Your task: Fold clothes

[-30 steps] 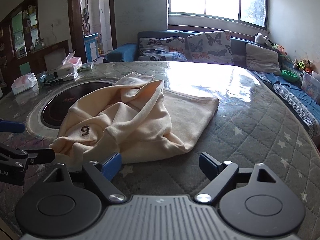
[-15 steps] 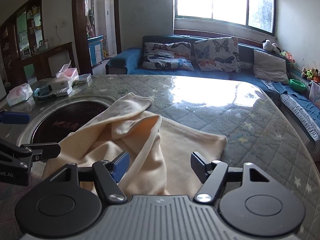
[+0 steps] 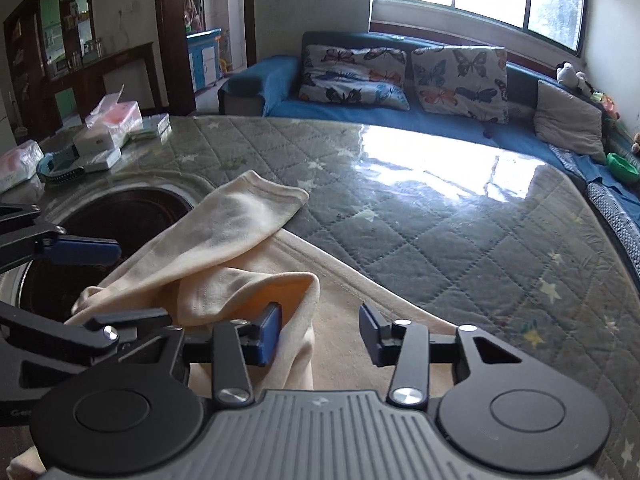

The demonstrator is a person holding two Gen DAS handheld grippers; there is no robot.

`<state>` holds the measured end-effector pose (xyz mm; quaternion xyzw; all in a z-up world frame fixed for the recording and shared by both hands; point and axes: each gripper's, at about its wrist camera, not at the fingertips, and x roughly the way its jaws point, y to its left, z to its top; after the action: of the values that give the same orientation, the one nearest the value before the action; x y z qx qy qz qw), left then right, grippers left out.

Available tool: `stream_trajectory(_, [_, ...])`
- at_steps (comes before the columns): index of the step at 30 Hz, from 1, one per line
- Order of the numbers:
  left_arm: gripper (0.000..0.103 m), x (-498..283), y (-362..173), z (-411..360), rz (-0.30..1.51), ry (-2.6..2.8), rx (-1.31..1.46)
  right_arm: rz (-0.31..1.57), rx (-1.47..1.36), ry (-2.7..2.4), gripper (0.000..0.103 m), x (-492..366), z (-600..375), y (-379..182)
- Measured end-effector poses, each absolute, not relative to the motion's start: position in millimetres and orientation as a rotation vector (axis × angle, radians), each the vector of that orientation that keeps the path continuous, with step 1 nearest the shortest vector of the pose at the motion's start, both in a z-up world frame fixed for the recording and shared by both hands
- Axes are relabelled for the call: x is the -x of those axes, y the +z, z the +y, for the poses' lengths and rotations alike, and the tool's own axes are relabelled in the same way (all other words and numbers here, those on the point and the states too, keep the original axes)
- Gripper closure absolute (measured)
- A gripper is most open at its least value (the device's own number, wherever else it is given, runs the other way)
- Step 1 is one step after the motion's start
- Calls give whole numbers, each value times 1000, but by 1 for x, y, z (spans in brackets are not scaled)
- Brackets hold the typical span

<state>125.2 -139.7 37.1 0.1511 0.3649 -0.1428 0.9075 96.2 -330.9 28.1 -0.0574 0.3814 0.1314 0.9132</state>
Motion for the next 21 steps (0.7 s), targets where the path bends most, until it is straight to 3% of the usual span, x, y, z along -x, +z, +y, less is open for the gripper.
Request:
stream_trajectory(2, [68, -130, 31, -138, 763, -294, -317, 802, 100, 280, 72, -102, -331, 23])
stream_trajectory(4, [86, -132, 29, -133, 772, -290, -302, 812, 79, 290, 85, -105, -332, 19])
stream_trajectory(6, [94, -130, 28, -127, 770, -274, -285, 802, 64, 285, 96, -103, -335, 18])
stream_trajectory(21, [101, -35, 61, -25, 673, -40, -73, 580, -95, -4, 100, 5, -426, 60])
